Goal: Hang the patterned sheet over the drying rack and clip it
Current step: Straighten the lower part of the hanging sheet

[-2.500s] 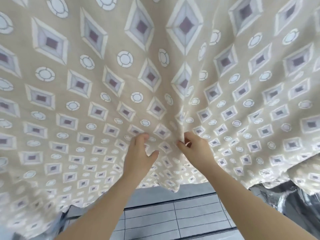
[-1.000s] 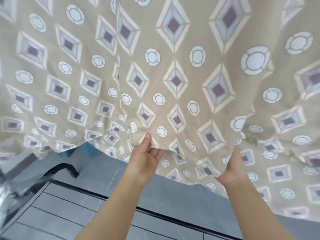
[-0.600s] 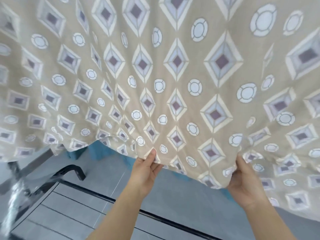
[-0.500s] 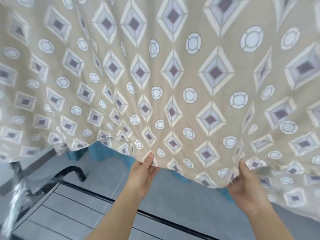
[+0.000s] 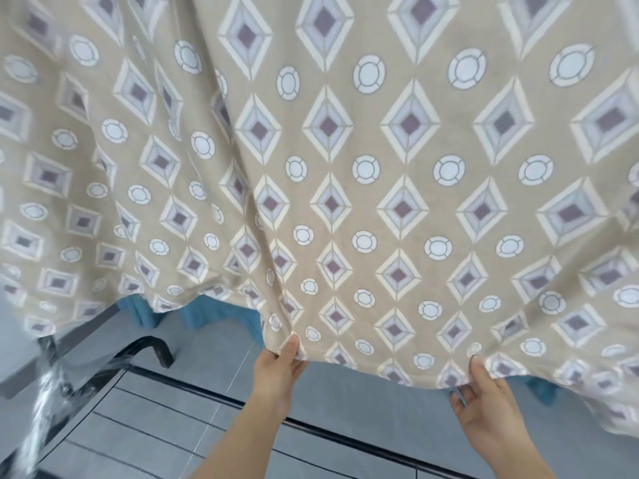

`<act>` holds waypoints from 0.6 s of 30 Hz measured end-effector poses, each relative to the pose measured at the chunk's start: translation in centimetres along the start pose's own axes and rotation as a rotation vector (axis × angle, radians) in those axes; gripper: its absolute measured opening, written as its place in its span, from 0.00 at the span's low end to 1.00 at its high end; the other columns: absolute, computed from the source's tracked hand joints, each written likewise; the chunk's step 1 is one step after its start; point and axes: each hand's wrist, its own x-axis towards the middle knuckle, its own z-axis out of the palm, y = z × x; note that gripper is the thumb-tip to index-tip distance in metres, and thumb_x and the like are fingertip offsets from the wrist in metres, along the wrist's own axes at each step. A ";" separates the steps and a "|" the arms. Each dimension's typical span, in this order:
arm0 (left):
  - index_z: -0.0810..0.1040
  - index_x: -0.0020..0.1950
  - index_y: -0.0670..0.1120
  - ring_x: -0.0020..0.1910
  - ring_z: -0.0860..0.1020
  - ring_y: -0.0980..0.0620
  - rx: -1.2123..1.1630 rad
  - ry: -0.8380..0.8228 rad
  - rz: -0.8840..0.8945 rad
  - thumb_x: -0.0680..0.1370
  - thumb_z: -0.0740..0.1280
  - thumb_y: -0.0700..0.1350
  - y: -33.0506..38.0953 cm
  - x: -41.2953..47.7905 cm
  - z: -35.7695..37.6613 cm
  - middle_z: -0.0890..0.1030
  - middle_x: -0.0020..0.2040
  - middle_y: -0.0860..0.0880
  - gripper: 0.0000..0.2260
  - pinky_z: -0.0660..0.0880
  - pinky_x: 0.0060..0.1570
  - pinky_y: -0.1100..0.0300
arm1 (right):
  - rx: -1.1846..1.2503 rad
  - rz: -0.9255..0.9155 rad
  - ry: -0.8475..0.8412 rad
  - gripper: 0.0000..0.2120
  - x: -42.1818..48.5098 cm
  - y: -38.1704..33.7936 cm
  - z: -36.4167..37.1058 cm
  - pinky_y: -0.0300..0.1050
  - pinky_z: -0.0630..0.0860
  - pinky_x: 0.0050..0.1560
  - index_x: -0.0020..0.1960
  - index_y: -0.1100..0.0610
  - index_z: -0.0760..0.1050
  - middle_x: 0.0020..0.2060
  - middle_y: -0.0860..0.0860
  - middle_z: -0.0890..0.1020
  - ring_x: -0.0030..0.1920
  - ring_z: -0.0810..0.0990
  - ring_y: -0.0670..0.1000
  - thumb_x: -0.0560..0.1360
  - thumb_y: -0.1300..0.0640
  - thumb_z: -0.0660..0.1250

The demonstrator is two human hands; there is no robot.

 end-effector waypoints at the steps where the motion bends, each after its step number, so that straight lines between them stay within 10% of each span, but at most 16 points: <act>1: 0.75 0.55 0.44 0.49 0.79 0.50 -0.013 -0.007 -0.022 0.80 0.62 0.39 -0.2 -0.2 -0.1 0.81 0.51 0.47 0.06 0.78 0.46 0.61 | 0.003 0.009 0.007 0.03 -0.1 0.1 0.0 0.41 0.68 0.41 0.46 0.50 0.71 0.34 0.43 0.83 0.40 0.76 0.47 0.79 0.55 0.61; 12: 0.76 0.53 0.51 0.63 0.71 0.50 -0.199 -0.205 -0.366 0.76 0.66 0.51 -1.8 -3.7 6.3 0.75 0.60 0.49 0.08 0.66 0.65 0.52 | 0.208 0.049 0.039 0.07 -2.1 -4.8 -1.5 0.43 0.71 0.48 0.54 0.51 0.73 0.47 0.49 0.78 0.49 0.76 0.49 0.77 0.51 0.62; 18: 0.78 0.50 0.48 0.45 0.80 0.51 -0.246 -0.300 -0.450 0.75 0.67 0.43 -4.3 -6.4 11.2 0.84 0.41 0.50 0.05 0.72 0.58 0.54 | 0.399 -0.085 0.104 0.08 -3.5 -9.3 -5.2 0.46 0.68 0.60 0.51 0.49 0.73 0.47 0.47 0.78 0.52 0.77 0.50 0.73 0.49 0.65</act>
